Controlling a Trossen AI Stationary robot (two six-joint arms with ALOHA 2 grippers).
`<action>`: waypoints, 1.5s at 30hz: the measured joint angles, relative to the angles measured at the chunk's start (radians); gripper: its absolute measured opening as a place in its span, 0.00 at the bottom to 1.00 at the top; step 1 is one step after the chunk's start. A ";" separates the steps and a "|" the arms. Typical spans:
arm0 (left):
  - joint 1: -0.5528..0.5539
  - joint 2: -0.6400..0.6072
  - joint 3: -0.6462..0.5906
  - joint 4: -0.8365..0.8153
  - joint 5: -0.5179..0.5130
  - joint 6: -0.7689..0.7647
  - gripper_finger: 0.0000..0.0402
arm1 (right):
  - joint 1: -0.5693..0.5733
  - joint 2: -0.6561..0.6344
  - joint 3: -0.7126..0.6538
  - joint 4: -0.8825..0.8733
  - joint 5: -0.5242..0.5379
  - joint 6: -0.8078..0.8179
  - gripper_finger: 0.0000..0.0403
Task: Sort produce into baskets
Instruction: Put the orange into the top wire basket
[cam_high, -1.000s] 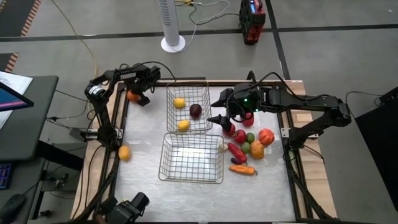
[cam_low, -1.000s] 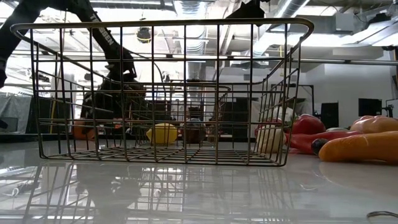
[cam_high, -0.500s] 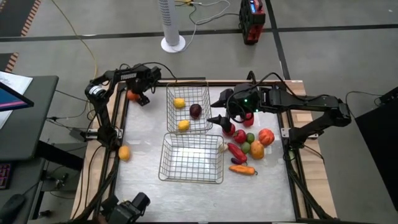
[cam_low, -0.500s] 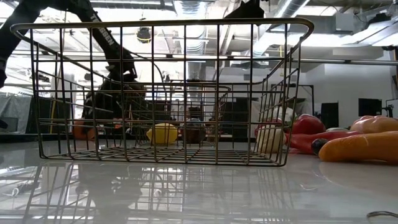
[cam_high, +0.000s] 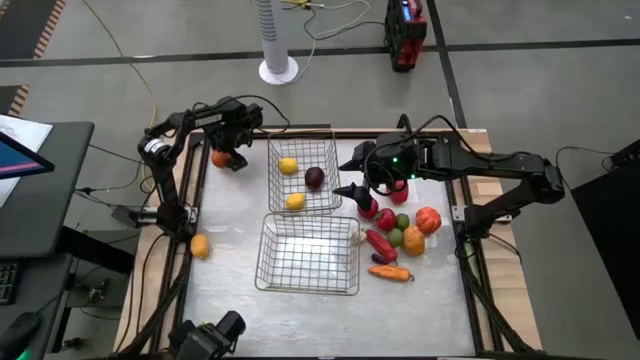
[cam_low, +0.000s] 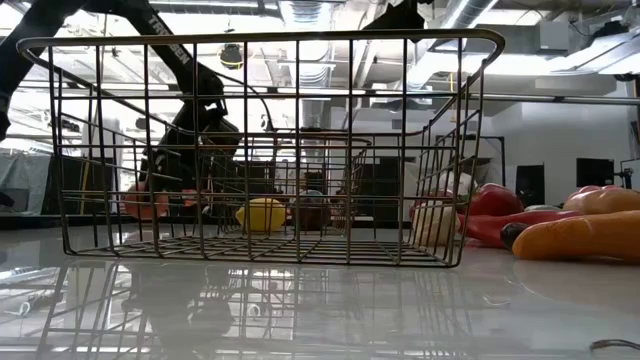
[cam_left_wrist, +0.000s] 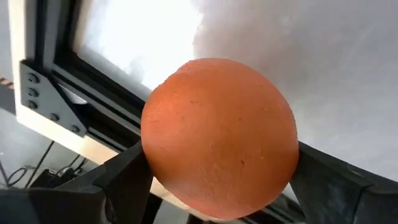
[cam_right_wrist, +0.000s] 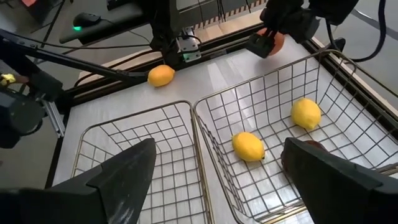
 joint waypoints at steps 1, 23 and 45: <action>-0.006 0.000 0.007 -0.017 0.006 0.000 0.78 | 0.000 0.000 0.000 0.000 0.000 -0.008 0.94; -0.067 -0.043 0.395 -0.197 0.536 -0.184 0.78 | -0.027 -0.024 0.000 -0.026 0.001 -0.038 0.94; -0.388 -0.077 0.424 0.081 0.531 -0.304 0.87 | -0.091 -0.096 0.000 -0.159 0.001 -0.038 0.94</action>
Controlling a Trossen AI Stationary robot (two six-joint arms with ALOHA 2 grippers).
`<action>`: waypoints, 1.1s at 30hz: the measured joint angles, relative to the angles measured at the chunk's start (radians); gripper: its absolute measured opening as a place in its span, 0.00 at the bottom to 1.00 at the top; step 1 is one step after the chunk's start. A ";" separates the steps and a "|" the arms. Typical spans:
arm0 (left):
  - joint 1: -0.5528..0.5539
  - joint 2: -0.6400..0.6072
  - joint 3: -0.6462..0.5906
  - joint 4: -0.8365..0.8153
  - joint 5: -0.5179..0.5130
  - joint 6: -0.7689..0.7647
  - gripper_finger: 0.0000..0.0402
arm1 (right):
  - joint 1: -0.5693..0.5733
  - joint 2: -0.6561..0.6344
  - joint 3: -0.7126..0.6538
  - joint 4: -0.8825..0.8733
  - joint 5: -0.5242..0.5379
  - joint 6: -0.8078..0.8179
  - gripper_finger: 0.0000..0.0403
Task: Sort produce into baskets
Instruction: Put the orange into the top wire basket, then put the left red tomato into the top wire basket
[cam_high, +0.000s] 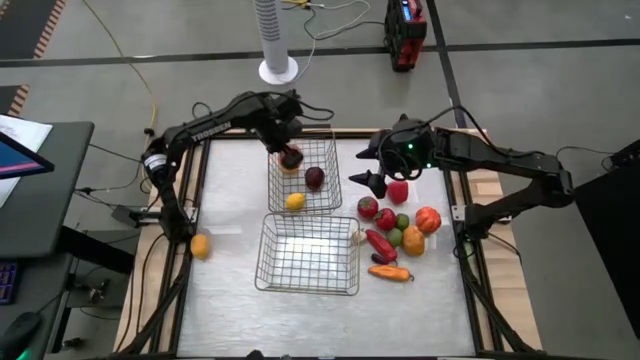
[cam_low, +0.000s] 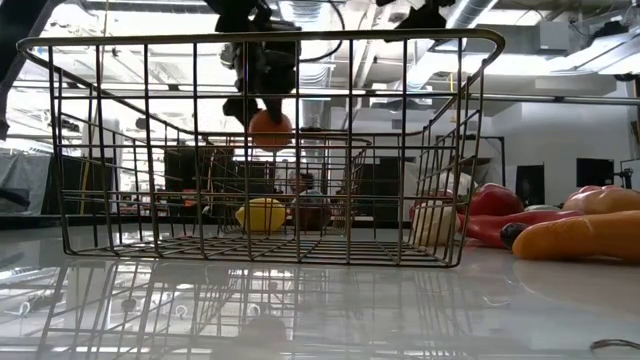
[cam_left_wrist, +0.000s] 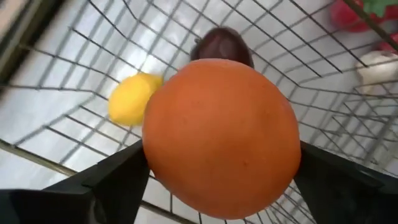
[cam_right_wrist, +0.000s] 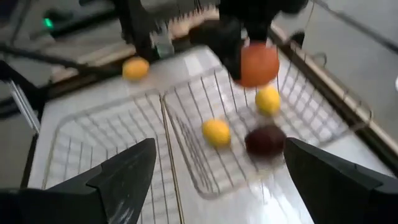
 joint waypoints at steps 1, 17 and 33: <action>-0.008 0.000 0.000 0.004 -0.017 -0.003 0.89 | 0.000 -0.001 0.000 -0.024 0.000 0.000 0.94; -0.153 -0.086 -0.001 0.215 -0.111 -0.038 0.97 | -0.035 -0.047 -0.204 -0.053 -0.002 -0.052 0.94; -0.275 -0.355 -0.273 0.844 -0.207 0.044 0.97 | -0.045 0.189 -0.374 0.073 -0.030 0.008 0.94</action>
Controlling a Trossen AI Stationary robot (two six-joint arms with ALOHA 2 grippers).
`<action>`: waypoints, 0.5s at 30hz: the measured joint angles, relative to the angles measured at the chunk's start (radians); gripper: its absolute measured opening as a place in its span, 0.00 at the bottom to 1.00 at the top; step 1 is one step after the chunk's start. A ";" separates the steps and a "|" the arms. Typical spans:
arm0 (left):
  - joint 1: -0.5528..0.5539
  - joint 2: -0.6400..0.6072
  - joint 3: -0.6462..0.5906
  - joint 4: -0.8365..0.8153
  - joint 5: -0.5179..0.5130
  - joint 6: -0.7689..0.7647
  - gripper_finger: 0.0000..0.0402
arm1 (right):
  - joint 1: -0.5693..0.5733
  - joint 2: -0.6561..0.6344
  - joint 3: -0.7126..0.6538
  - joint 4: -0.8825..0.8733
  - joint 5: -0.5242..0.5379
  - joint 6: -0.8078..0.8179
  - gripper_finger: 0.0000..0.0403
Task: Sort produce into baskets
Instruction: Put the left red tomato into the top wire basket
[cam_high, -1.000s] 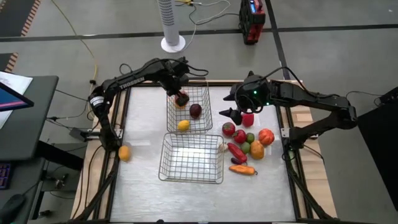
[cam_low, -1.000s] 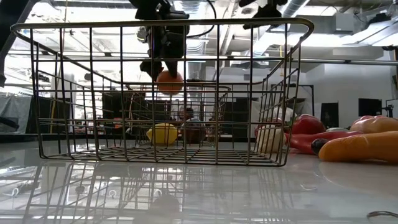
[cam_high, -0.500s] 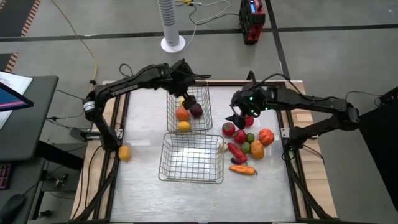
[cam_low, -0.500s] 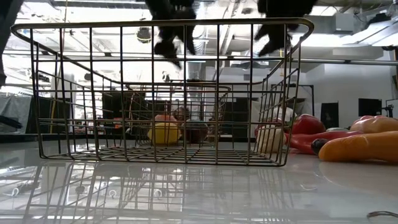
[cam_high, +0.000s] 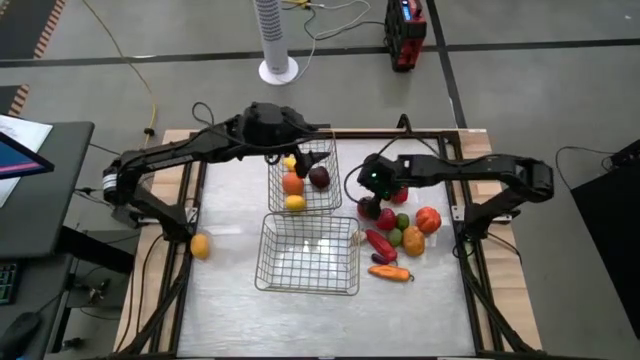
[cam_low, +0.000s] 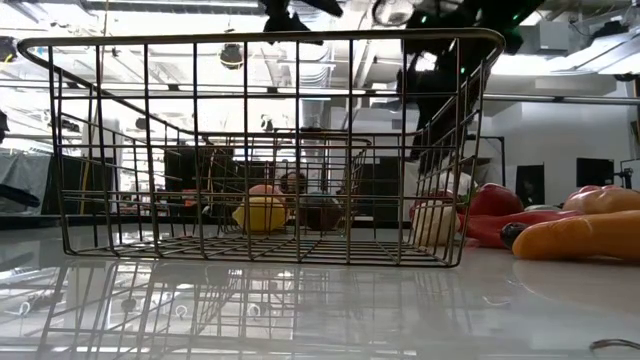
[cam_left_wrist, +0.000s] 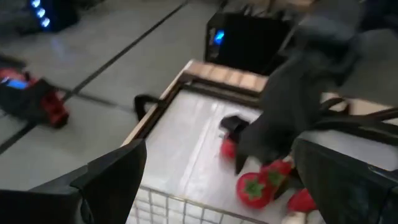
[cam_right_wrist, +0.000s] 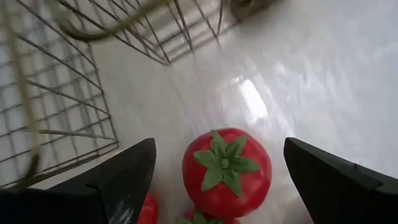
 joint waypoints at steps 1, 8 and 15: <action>0.000 -0.019 -0.023 0.018 0.017 0.005 0.97 | 0.007 0.014 0.000 0.000 0.000 0.011 0.94; 0.032 -0.118 -0.121 0.047 0.046 0.052 0.97 | 0.042 0.092 0.002 -0.003 0.065 0.032 0.94; 0.056 -0.185 -0.139 0.219 0.138 0.077 0.97 | 0.046 0.183 0.003 0.000 0.082 0.049 0.94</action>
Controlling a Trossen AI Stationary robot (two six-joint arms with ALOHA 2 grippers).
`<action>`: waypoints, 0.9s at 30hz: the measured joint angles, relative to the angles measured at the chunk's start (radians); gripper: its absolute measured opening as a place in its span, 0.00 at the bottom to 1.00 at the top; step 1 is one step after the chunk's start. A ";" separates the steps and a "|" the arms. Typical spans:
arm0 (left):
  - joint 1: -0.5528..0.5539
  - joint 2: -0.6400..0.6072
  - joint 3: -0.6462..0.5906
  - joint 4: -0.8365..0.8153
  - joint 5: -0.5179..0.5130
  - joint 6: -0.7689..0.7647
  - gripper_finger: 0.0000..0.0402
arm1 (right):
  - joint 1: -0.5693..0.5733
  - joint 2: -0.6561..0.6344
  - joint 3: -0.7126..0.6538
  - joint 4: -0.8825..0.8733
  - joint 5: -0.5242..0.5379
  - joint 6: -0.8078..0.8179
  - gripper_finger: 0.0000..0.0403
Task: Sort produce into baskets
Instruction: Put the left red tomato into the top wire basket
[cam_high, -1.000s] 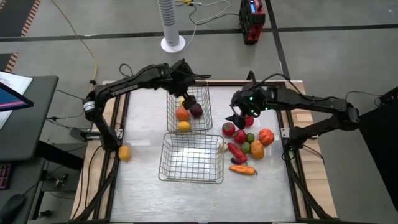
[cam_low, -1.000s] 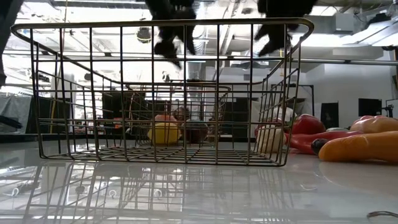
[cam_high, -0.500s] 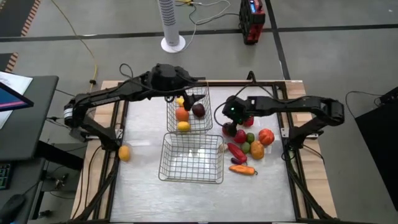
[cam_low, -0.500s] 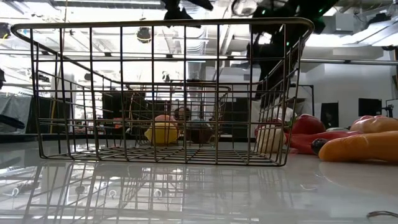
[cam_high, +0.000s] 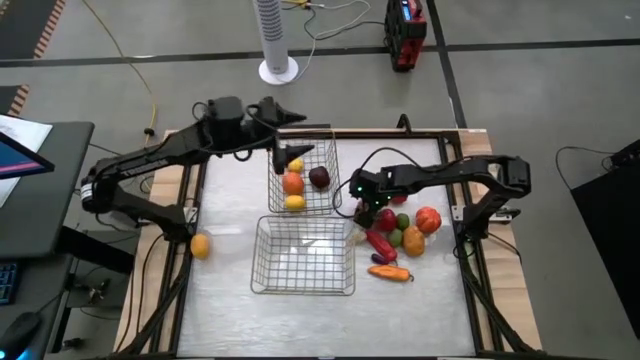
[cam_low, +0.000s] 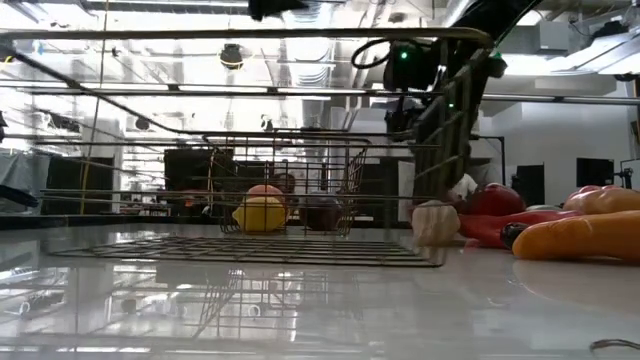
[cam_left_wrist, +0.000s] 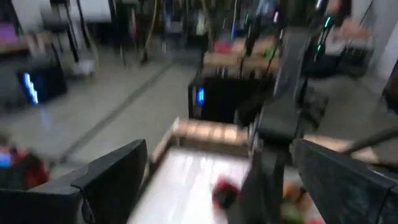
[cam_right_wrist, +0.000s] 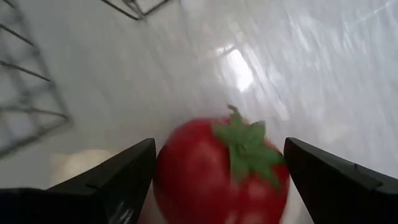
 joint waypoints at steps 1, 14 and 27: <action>0.000 -0.009 0.000 0.034 0.002 0.006 0.97 | 0.000 0.008 0.000 -0.001 0.004 0.008 0.94; -0.021 -0.088 0.000 0.211 0.042 -0.008 0.97 | -0.003 0.003 0.054 -0.111 0.002 0.051 0.82; 0.052 -0.100 0.000 0.096 0.274 -0.071 0.97 | -0.048 -0.175 0.241 -0.186 0.021 0.138 0.82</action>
